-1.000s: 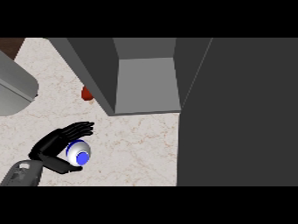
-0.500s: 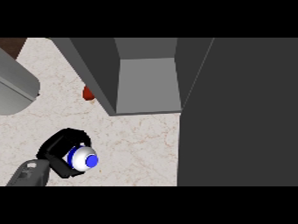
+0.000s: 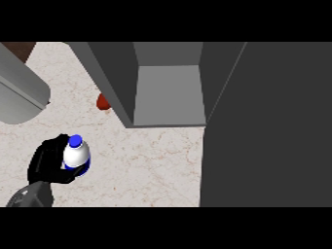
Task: Pick up the bottled water, place it into the cabinet and close the cabinet
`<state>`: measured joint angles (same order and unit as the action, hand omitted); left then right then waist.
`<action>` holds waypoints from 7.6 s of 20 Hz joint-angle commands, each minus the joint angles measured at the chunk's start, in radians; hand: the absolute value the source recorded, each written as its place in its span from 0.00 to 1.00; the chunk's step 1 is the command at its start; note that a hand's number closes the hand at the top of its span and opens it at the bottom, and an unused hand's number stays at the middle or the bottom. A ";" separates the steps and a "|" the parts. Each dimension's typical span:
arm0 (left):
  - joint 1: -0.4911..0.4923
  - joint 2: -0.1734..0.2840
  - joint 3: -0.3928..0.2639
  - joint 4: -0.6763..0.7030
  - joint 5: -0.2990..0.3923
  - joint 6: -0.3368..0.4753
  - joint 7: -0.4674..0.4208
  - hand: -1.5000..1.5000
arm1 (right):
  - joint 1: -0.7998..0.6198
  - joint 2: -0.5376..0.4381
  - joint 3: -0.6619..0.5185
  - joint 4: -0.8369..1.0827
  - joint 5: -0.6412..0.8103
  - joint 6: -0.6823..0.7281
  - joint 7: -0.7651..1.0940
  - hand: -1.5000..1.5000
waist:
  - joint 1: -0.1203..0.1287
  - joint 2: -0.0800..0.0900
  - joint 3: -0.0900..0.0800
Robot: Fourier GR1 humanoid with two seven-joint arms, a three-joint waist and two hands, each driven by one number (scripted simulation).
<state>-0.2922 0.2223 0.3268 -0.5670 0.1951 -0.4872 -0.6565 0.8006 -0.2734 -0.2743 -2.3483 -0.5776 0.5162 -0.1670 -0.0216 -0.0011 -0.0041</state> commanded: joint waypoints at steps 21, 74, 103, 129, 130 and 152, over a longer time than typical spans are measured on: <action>0.036 -0.221 -0.329 -0.585 0.067 0.414 0.260 1.00 | 0.088 -0.042 -0.091 -0.176 -0.170 -0.028 0.061 0.00 | 0.008 -0.007 0.004; -0.373 -0.126 -0.534 -0.363 -0.117 1.119 0.536 0.00 | -0.061 -0.133 0.010 -0.004 -0.168 0.008 -0.004 0.00 | -0.126 0.027 0.002; -0.253 -0.215 -0.568 -0.599 0.001 0.971 0.369 0.00 | -0.095 -0.169 -0.008 -0.024 -0.159 -0.054 0.032 0.00 | -0.071 0.003 0.001; 0.291 -0.129 -0.961 -1.032 0.149 0.826 0.251 1.00 | -0.004 -0.115 -0.023 -0.147 -0.106 -0.003 0.095 1.00 | 0.017 -0.003 0.003; 0.326 -0.062 -0.949 -1.097 0.157 0.799 0.256 1.00 | 0.007 -0.149 -0.038 -0.161 -0.151 0.006 0.109 1.00 | 0.022 -0.004 0.003; 0.604 0.325 -0.580 -1.325 0.431 0.510 0.192 0.00 | 0.013 -0.185 0.181 -0.311 -0.008 0.189 0.122 1.00 | 0.021 -0.012 -0.004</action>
<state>0.2729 0.4974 -0.3146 -1.8728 0.5788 0.0770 -0.4478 0.7911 -0.4599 -0.1159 -2.3634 -0.7108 0.7491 -0.1180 -0.0099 -0.0140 -0.0062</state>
